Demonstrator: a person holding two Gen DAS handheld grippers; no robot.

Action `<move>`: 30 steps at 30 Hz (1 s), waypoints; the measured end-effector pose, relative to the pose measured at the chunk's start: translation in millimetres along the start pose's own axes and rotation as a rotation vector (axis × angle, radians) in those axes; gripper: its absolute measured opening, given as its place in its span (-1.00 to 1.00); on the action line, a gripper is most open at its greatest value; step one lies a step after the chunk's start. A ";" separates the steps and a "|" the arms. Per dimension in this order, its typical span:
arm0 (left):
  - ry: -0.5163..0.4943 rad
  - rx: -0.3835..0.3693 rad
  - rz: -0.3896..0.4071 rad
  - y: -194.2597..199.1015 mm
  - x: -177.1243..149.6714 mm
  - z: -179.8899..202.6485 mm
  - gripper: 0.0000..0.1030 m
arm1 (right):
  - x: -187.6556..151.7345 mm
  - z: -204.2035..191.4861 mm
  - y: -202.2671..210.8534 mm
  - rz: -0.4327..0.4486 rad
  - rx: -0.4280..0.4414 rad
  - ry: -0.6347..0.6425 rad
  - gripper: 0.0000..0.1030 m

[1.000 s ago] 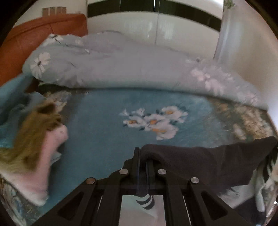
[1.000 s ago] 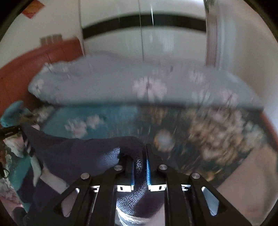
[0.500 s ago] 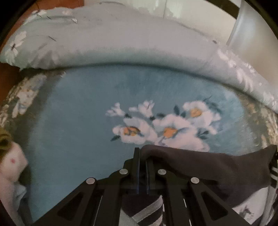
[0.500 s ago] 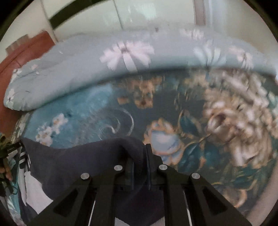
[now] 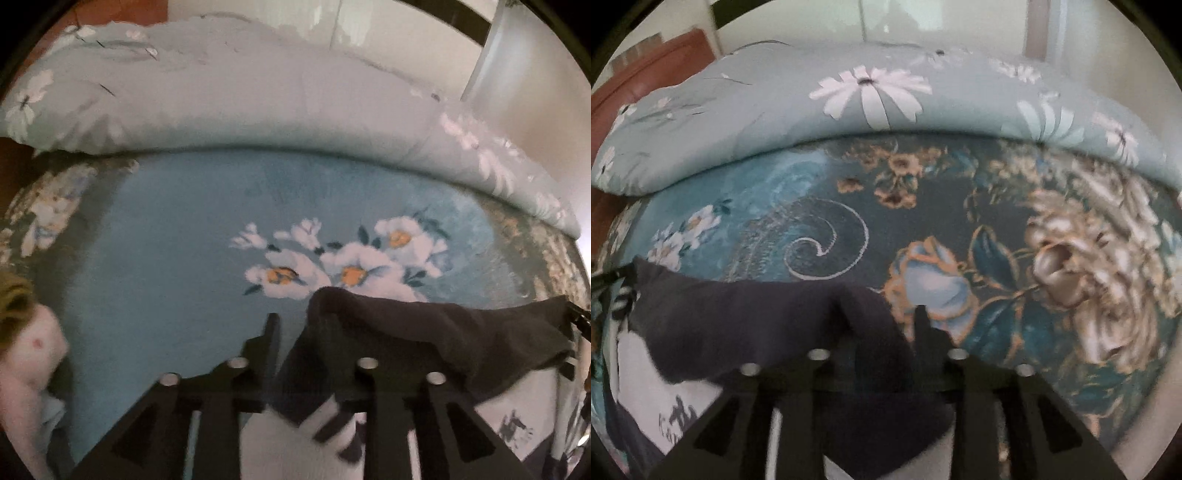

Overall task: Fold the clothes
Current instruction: 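Lower the jacket onto the bed cover with both grippers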

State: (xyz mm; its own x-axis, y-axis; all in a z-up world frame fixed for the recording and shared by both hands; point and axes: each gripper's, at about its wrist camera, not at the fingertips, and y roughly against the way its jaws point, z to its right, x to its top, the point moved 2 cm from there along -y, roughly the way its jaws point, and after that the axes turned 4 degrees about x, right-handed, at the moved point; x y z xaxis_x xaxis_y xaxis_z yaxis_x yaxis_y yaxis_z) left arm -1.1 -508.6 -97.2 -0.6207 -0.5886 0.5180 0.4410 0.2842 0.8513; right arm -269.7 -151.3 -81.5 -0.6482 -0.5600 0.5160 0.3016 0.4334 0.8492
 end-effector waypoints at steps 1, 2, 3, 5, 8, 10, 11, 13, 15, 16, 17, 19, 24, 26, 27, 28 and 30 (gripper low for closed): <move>-0.004 0.005 0.020 11.5 -2.3 1.3 -0.38 | -0.3 -0.5 9.9 0.016 -0.007 0.014 -0.14; -0.010 0.007 0.039 22.3 -4.5 3.1 -0.37 | -0.6 -0.8 20.6 0.033 -0.018 0.025 -0.13; -0.023 -0.012 0.044 27.7 -7.1 8.5 -0.37 | -1.7 -3.5 31.2 0.052 -0.023 0.038 -0.12; -0.083 -0.053 0.024 31.2 -16.8 28.7 -0.37 | -5.4 -12.4 52.4 0.090 -0.025 0.067 -0.12; -0.187 -0.091 -0.035 22.5 -35.7 66.5 -0.37 | -17.5 -44.8 53.4 0.059 0.047 0.152 -0.12; -0.239 -0.113 -0.077 9.3 -47.7 91.1 -0.37 | -27.3 -70.9 39.9 0.009 0.088 0.215 -0.12; -0.251 -0.117 -0.096 3.4 -52.5 99.8 -0.37 | -33.5 -85.3 30.7 -0.020 0.103 0.250 -0.12; -0.224 -0.121 -0.083 -1.4 -43.3 101.1 -0.37 | -42.6 -106.9 13.9 -0.071 0.136 0.304 -0.12; -0.197 -0.125 -0.069 -6.2 -34.0 102.3 -0.37 | -48.7 -122.7 -1.1 -0.110 0.156 0.345 -0.12; -0.183 -0.126 -0.063 -8.6 -29.4 103.0 -0.37 | -47.1 -125.3 -6.9 -0.115 0.151 0.349 -0.12; -0.170 -0.128 -0.056 -11.0 -24.8 103.6 -0.37 | -44.1 -127.7 -13.0 -0.118 0.146 0.349 -0.12; -0.143 -0.131 -0.043 -15.7 -15.5 104.9 -0.37 | -30.7 -127.7 -20.8 -0.098 0.143 0.330 -0.12; -0.075 -0.140 -0.010 -27.6 7.7 108.0 -0.37 | 16.3 -115.8 -22.0 0.023 0.073 0.260 -0.12; -0.048 -0.144 0.004 -32.4 16.9 109.2 -0.37 | 34.1 -108.3 -26.4 0.048 0.047 0.213 -0.12; -0.033 -0.147 0.009 -34.6 21.4 109.2 -0.37 | 40.6 -104.9 -30.1 0.047 0.038 0.193 -0.12; -0.004 -0.160 0.004 -35.5 24.4 104.0 -0.37 | 46.0 -101.2 -36.0 0.036 0.033 0.172 -0.12; 0.029 -0.182 -0.008 -34.5 24.1 94.1 -0.37 | 52.0 -94.2 -54.0 -0.013 0.028 0.132 -0.12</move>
